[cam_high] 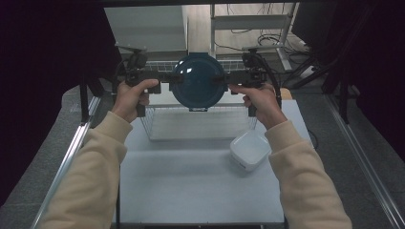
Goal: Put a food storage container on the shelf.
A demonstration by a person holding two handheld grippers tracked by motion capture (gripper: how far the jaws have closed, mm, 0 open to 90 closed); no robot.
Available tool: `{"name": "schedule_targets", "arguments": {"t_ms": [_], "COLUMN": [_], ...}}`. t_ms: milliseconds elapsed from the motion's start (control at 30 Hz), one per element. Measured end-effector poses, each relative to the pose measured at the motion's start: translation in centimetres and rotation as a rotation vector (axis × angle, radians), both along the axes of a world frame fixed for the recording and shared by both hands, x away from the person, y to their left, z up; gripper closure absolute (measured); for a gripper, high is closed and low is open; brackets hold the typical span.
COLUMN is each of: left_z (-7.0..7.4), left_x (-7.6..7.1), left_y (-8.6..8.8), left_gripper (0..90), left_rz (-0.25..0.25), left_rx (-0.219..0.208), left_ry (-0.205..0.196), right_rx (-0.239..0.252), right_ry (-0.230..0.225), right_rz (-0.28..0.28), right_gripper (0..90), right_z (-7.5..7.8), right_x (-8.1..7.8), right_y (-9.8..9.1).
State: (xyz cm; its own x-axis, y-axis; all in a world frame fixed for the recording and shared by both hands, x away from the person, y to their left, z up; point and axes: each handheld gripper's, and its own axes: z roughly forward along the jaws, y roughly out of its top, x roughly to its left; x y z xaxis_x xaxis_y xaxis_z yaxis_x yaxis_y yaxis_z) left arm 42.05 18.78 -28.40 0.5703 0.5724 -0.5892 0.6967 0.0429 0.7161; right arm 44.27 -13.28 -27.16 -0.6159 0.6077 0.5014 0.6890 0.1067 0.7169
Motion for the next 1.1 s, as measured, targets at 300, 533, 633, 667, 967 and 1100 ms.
{"name": "schedule_targets", "arguments": {"t_ms": [300, 533, 633, 667, 967, 1100], "left_z": [-0.4, -1.1, -1.7, -1.9, -2.7, -2.9], "left_x": [2.0, 3.0, 3.6, 3.7, 4.8, 5.4], "left_y": [-0.2, -0.3, -0.2, -0.2, -0.1, -0.2], "left_gripper": [44.9, 44.6, 44.4, 44.2, 44.0, 43.7], "left_rz": [0.008, 0.020, 0.022, 0.024, 0.065, 0.093], "left_rx": [-0.013, -0.019, -0.021, -0.020, -0.050, -0.069], "left_ry": [0.031, 0.054, 0.073, 0.079, 0.120, 0.151], "right_rx": [-0.002, -0.014, -0.016, -0.020, 0.006, 0.040], "right_ry": [0.036, 0.065, 0.083, 0.090, 0.125, 0.155], "right_rz": [-0.005, -0.005, -0.005, -0.007, -0.020, -0.033], "right_gripper": [35.2, 35.0, 35.0, 35.0, 34.4, 34.0], "right_z": [-0.3, -0.4, -0.9, -1.1, -2.2, -2.7], "right_x": [1.8, 3.2, 3.7, 3.9, 5.2, 6.2], "right_y": [-0.2, -0.2, -0.1, -0.1, 0.1, 0.0]}}
